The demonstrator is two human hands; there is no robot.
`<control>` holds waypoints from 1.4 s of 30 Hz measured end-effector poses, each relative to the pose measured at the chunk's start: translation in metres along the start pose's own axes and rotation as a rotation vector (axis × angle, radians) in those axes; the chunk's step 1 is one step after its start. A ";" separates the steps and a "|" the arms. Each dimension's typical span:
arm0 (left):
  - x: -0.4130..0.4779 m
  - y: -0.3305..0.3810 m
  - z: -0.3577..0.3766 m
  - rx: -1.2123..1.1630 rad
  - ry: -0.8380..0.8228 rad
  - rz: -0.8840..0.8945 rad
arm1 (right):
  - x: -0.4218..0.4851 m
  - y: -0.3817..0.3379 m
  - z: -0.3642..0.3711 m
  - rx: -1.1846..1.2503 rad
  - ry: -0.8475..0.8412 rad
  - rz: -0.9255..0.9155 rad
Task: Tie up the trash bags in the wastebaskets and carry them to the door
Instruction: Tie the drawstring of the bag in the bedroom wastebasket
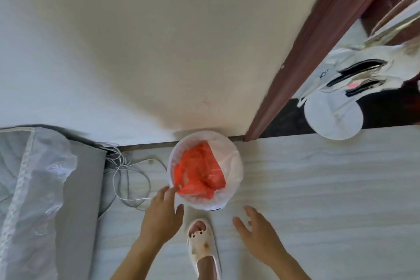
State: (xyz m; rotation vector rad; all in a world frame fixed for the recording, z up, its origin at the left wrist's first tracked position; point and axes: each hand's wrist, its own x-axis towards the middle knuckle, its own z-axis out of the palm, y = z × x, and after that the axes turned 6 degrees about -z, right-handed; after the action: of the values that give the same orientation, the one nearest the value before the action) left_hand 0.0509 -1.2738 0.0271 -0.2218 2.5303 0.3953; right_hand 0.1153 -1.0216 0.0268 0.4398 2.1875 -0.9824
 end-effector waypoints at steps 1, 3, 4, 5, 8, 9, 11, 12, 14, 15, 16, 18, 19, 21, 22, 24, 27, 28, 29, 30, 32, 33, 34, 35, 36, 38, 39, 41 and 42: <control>0.025 -0.005 0.011 -0.023 0.063 0.028 | 0.027 0.003 0.014 0.038 0.037 0.014; 0.072 -0.014 0.032 -0.054 0.176 0.063 | 0.072 0.008 0.038 0.132 0.137 0.010; 0.093 -0.017 0.040 -0.074 0.216 0.055 | 0.091 0.011 0.050 0.185 0.190 -0.007; 0.113 -0.020 0.048 -0.091 0.247 0.056 | 0.108 0.014 0.062 0.239 0.240 -0.025; 0.162 -0.023 0.064 -0.161 0.321 0.108 | 0.143 0.028 0.092 0.366 0.341 -0.066; 0.175 -0.023 0.069 -0.193 0.337 0.125 | 0.151 0.032 0.098 0.393 0.365 -0.083; 0.190 -0.023 0.080 -0.230 0.378 0.146 | 0.165 0.042 0.098 0.382 0.386 -0.132; 0.194 -0.022 0.084 -0.231 0.411 0.147 | 0.172 0.047 0.093 0.344 0.381 -0.161; 0.194 -0.020 0.093 -0.254 0.439 0.115 | 0.184 0.056 0.074 0.237 0.379 -0.213; 0.190 -0.017 0.097 -0.273 0.431 0.100 | 0.190 0.060 0.062 0.193 0.394 -0.231; 0.185 -0.014 0.101 -0.297 0.418 0.090 | 0.197 0.064 0.048 0.152 0.403 -0.251; 0.169 -0.006 0.108 -0.336 0.397 0.085 | 0.210 0.070 0.019 0.041 0.365 -0.268; 0.160 -0.001 0.110 -0.337 0.387 0.103 | 0.213 0.072 0.004 -0.020 0.339 -0.254; 0.137 0.014 0.115 -0.317 0.368 0.145 | 0.211 0.077 -0.020 -0.061 0.323 -0.228; 0.126 0.023 0.117 -0.308 0.366 0.151 | 0.209 0.081 -0.029 -0.036 0.330 -0.214; 0.109 0.042 0.121 -0.276 0.393 0.151 | 0.201 0.088 -0.038 0.047 0.346 -0.169; 0.097 0.056 0.129 -0.258 0.422 0.134 | 0.194 0.104 -0.033 0.165 0.282 -0.139; 0.095 0.054 0.132 -0.262 0.409 0.108 | 0.190 0.106 -0.031 0.207 0.247 -0.143; 0.093 0.050 0.134 -0.262 0.380 0.063 | 0.186 0.105 -0.029 0.267 0.214 -0.135; 0.091 0.045 0.135 -0.261 0.352 0.013 | 0.182 0.102 -0.027 0.348 0.187 -0.122; 0.086 0.034 0.137 -0.264 0.315 -0.099 | 0.178 0.096 -0.027 0.543 0.124 -0.047; 0.084 0.029 0.137 -0.267 0.291 -0.146 | 0.178 0.094 -0.026 0.627 0.086 0.018; 0.081 0.026 0.136 -0.258 0.269 -0.164 | 0.180 0.093 -0.023 0.677 0.055 0.088; 0.081 0.021 0.136 -0.233 0.246 -0.157 | 0.182 0.094 -0.019 0.693 0.022 0.158; 0.080 0.017 0.135 -0.191 0.223 -0.145 | 0.186 0.096 -0.015 0.684 -0.001 0.207; 0.080 0.011 0.128 -0.022 0.176 -0.131 | 0.191 0.097 -0.008 0.666 -0.036 0.202; 0.081 0.010 0.122 0.068 0.184 -0.121 | 0.192 0.097 -0.005 0.674 -0.061 0.182; 0.082 0.017 0.110 0.111 0.246 -0.079 | 0.188 0.094 -0.001 0.713 -0.117 0.149; 0.082 0.024 0.104 0.148 0.284 -0.030 | 0.187 0.094 0.000 0.749 -0.126 0.133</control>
State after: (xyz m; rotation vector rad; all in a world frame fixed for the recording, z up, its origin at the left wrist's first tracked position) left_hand 0.0296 -1.2232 -0.0957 -0.2759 2.8163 0.1727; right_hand 0.0353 -0.9554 -0.1546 0.8206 1.5927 -1.6869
